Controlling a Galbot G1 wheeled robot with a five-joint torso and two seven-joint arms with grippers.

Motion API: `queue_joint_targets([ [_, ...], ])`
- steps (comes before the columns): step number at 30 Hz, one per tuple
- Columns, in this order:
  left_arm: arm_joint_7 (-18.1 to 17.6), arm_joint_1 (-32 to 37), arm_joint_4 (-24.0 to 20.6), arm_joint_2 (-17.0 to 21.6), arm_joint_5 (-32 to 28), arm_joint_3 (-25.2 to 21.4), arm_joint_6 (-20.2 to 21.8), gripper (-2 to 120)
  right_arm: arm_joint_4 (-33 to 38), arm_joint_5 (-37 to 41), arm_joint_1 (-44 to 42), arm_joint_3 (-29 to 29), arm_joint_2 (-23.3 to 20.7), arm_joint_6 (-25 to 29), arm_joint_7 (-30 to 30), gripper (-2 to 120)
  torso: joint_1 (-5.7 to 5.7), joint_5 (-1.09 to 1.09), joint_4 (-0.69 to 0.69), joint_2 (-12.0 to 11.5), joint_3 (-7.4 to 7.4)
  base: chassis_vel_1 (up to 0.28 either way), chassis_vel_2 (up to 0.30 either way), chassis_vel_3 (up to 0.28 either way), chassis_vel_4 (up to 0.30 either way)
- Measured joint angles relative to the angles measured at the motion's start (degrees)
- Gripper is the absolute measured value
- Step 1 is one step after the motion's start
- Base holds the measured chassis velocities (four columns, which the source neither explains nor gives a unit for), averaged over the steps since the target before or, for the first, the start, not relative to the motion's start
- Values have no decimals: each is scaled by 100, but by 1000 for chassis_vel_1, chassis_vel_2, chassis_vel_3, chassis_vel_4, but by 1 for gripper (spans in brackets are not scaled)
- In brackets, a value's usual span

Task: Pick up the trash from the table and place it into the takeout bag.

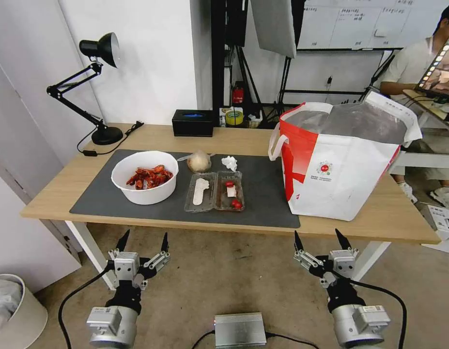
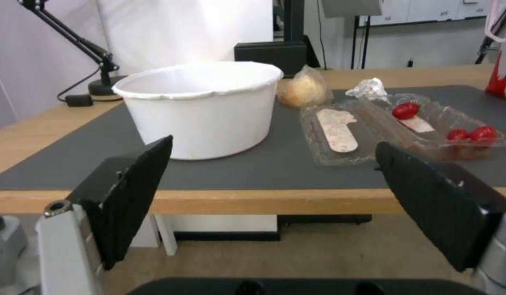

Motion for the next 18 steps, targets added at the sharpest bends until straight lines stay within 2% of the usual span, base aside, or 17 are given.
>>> queue_joint_targets([
  [18,0,0,0,0,0,0,0,100,0,0,0,0,0,0,0,100,0,0,0,0,0,0,0,0,0],
])
